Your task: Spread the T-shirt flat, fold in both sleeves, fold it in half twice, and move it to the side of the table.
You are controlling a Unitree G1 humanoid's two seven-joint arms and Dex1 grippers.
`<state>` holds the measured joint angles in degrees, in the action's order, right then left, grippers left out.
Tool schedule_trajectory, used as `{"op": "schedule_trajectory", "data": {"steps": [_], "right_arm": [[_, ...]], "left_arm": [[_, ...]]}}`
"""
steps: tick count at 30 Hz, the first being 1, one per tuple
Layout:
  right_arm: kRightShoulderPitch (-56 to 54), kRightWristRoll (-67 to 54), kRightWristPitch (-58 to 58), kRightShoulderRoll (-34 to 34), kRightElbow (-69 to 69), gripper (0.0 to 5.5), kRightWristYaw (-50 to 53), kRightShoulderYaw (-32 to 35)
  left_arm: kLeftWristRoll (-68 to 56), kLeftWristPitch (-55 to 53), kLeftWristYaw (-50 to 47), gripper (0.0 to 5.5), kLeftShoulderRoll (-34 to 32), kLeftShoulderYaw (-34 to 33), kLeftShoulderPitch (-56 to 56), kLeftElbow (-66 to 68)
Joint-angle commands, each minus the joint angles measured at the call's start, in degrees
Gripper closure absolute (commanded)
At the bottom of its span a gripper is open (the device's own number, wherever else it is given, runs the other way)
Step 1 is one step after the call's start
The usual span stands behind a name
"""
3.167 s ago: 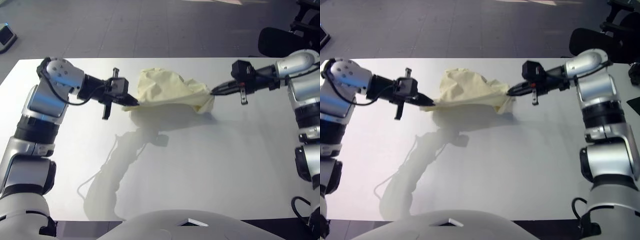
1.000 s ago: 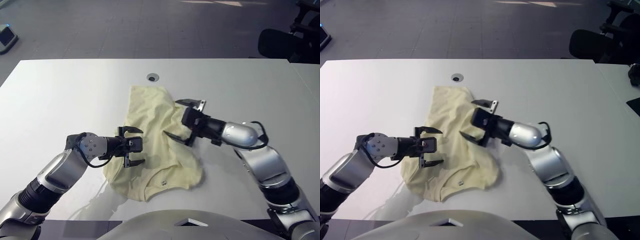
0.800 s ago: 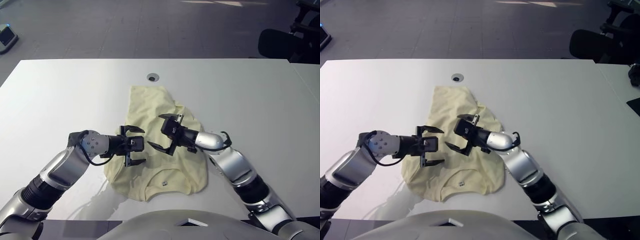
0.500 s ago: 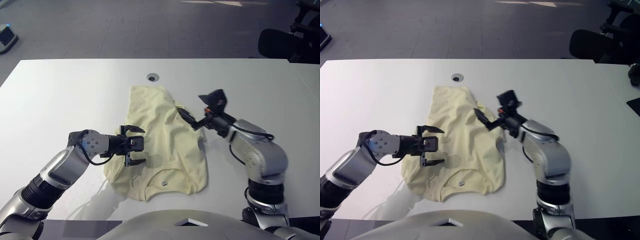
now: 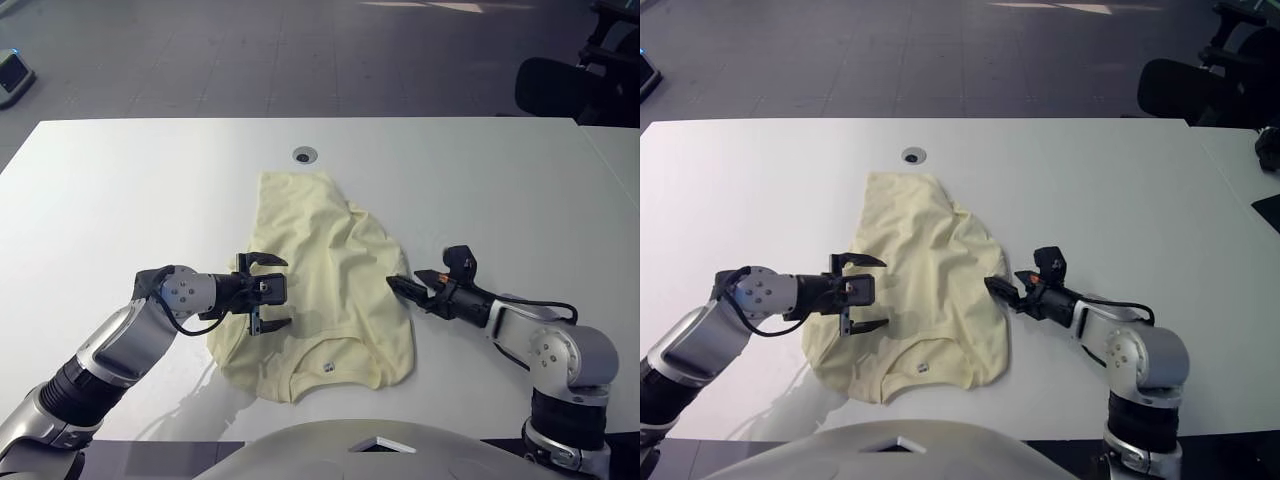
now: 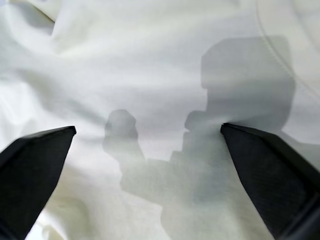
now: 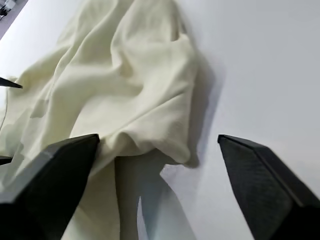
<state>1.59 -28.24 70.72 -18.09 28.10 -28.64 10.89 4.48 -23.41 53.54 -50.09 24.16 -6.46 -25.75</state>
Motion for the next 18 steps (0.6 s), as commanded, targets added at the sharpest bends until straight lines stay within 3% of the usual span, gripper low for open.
{"op": "schedule_trajectory", "data": {"steps": [1, 18], "right_arm": [[2.0, 2.0, -4.0, -2.9, -1.1, 1.93, 0.3, -4.0], [-2.0, 0.6, -5.3, -2.9, -3.8, 4.78, 3.2, -4.3]], "left_arm": [[2.4, -1.5, 1.9, 0.10, -1.0, 3.0, 2.0, 2.5], [2.9, -2.9, 0.4, 0.10, 0.4, 3.4, 3.1, 1.4]]}}
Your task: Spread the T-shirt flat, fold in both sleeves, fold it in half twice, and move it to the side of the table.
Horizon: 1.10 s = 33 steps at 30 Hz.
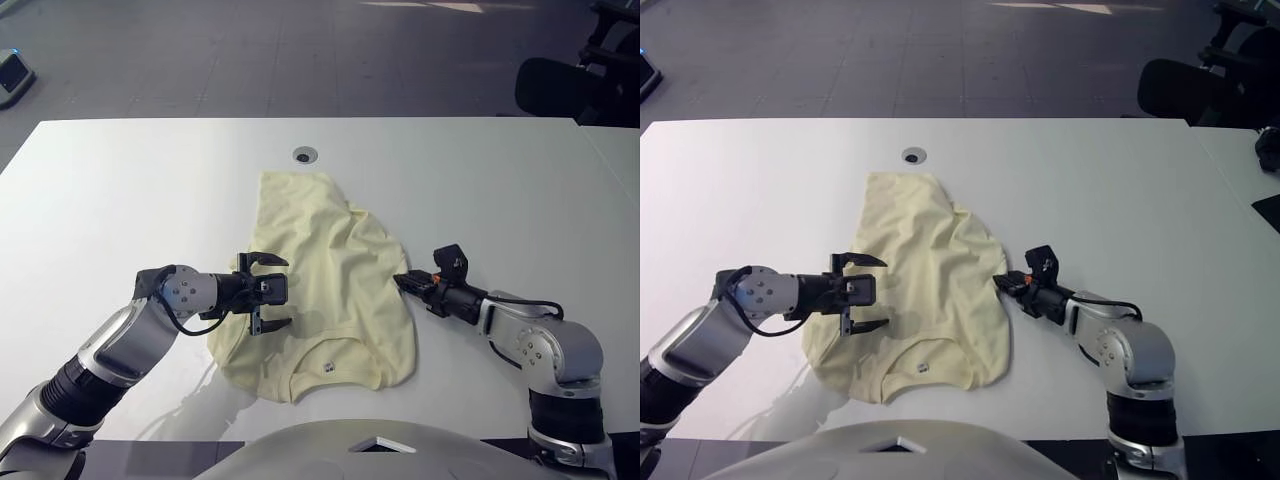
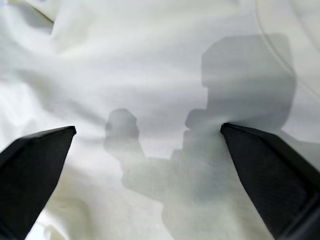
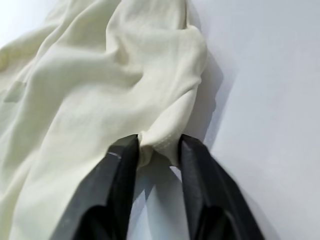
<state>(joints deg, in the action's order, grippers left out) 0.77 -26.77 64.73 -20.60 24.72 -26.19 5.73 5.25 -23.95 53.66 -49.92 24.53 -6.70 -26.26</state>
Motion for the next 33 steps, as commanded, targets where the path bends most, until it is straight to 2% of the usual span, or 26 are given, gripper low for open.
{"op": "schedule_trajectory", "data": {"steps": [1, 4, 11, 16, 24, 33], "right_arm": [[-1.3, -1.0, 0.9, -0.8, -0.4, 4.96, 0.7, 1.1], [-1.7, -1.4, 1.7, -3.0, -0.3, 5.47, 0.1, 2.1], [-5.4, -1.1, 1.4, -10.2, -3.6, 5.49, -2.9, 1.4], [-8.7, -4.0, 4.5, -10.6, -0.2, 5.49, -3.0, 1.9], [-15.3, -10.8, 15.2, -3.6, 10.2, 5.49, 2.1, 2.3], [-15.5, -5.3, 8.9, 12.6, -0.3, 5.49, 11.0, -12.5]], "left_arm": [[2.2, -2.4, 0.3, 0.10, 0.2, 3.0, 3.4, 1.9], [2.2, -2.6, -0.1, 0.10, 0.3, 2.8, 3.6, 1.8], [2.0, -4.5, -2.4, 0.10, 1.8, 1.4, 3.7, 0.3], [1.9, -5.1, -2.8, 0.10, 1.9, 0.9, 3.5, -0.1], [1.9, -5.6, -3.1, 0.10, 1.9, 1.2, 4.2, -0.6], [2.1, -4.3, -1.6, 0.10, 1.8, 2.0, 1.7, 1.3]]}}
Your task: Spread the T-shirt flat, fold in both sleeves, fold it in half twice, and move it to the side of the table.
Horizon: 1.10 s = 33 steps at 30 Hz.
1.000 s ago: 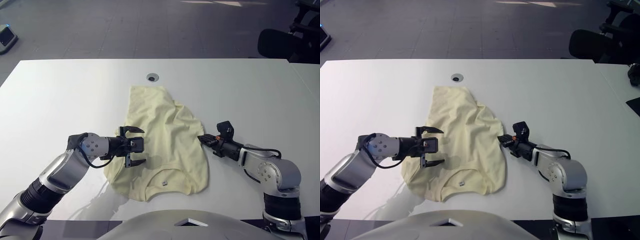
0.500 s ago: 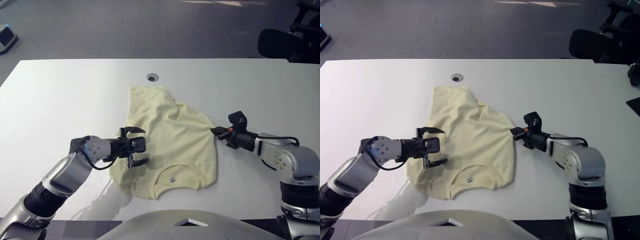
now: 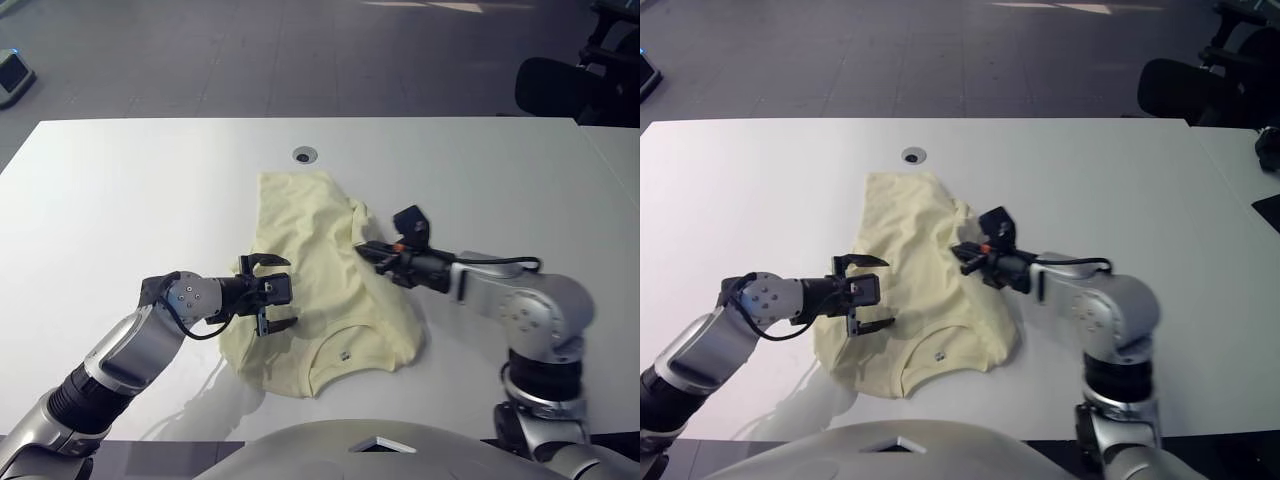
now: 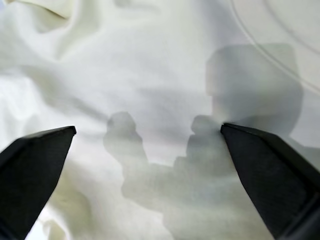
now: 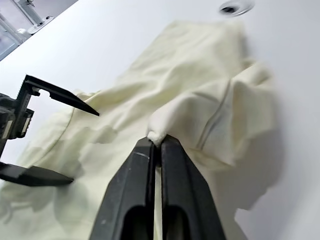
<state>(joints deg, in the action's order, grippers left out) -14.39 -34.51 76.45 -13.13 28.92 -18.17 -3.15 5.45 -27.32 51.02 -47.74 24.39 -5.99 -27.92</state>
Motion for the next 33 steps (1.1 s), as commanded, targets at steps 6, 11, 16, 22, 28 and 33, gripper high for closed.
{"op": "schedule_trajectory", "data": {"steps": [6, 11, 16, 22, 28, 33], "right_arm": [[-1.1, 2.8, -4.5, 14.5, -10.0, 4.98, 6.3, -5.4], [-4.3, -2.4, 0.8, 19.3, -7.5, 4.17, 7.5, 3.7], [-8.6, -3.4, 3.4, 8.6, -0.7, 3.36, 5.3, 7.8], [-3.2, 7.3, -9.7, -21.9, 7.2, 2.40, -5.6, -5.4], [5.5, 14.7, -22.6, -34.4, 6.8, 1.50, -14.6, -13.4], [7.9, 16.1, -25.5, -34.1, 6.6, 0.77, -16.9, -15.9]], "left_arm": [[1.9, -0.5, 1.6, 0.10, -0.4, 2.3, 0.5, 3.6], [2.1, -0.8, 1.3, 0.10, -0.2, 2.6, 0.9, 3.3], [2.1, -1.3, 0.8, 0.10, 0.0, 2.8, 1.4, 2.9], [2.1, -1.1, 0.8, 0.10, -0.3, 2.8, 1.6, 2.8], [2.1, -0.8, 0.8, 0.10, -0.5, 2.7, 1.8, 2.8], [2.2, -0.8, 1.1, 0.10, -0.5, 2.9, 1.6, 2.9]]}}
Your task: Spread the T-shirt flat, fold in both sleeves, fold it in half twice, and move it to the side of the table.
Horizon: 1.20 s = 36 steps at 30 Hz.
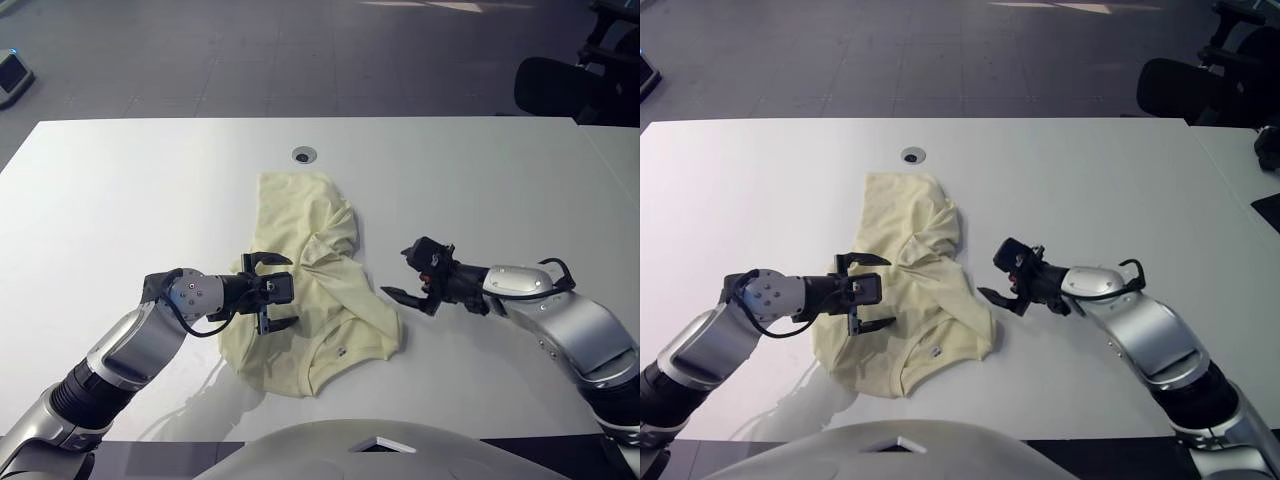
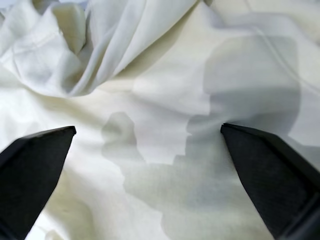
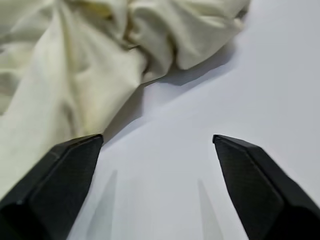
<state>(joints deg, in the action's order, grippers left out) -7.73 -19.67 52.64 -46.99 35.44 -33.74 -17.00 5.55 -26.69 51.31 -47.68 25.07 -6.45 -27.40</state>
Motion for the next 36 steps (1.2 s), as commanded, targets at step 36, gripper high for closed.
{"op": "schedule_trajectory", "data": {"steps": [36], "right_arm": [[9.0, -19.1, 27.3, 27.1, 7.3, 0.76, 10.5, 21.6]], "left_arm": [[0.5, 0.6, 5.5, 0.10, -3.8, 1.3, 1.5, 2.0]]}}
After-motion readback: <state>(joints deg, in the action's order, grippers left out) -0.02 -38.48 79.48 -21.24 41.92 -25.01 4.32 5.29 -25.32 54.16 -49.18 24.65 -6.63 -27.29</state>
